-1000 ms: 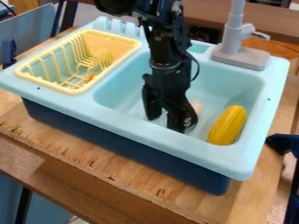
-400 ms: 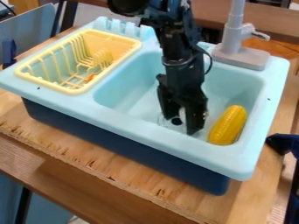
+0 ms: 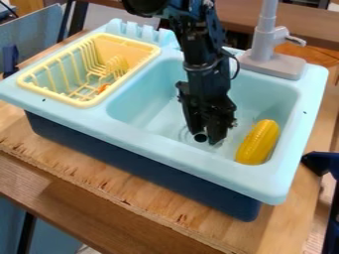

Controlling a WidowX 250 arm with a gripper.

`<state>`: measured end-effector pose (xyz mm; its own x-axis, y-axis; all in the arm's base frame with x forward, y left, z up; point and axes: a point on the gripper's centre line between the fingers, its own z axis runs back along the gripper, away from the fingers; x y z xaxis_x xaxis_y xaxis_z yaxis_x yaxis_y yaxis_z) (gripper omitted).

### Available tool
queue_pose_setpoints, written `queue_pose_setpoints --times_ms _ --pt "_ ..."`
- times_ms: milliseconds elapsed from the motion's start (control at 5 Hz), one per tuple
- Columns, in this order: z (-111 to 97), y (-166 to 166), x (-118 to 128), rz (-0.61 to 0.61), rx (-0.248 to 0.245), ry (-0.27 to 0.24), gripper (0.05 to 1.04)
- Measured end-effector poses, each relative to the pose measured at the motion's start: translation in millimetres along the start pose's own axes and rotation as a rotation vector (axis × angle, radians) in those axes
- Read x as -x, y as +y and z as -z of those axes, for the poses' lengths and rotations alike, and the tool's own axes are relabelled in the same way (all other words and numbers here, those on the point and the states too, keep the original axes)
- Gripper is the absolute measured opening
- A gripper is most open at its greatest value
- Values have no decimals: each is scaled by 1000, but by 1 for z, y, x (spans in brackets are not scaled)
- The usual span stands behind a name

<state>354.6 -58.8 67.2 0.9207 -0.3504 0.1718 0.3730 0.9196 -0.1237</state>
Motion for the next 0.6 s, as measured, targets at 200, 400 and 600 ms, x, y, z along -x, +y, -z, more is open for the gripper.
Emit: queue_pose_setpoints --times_ms 200,400,600 --pt "-5 -2 8 -11 -6 12 458" --pt "-23 -5 20 -11 -21 36 445" --pt "-41 -4 28 -33 -38 38 445"
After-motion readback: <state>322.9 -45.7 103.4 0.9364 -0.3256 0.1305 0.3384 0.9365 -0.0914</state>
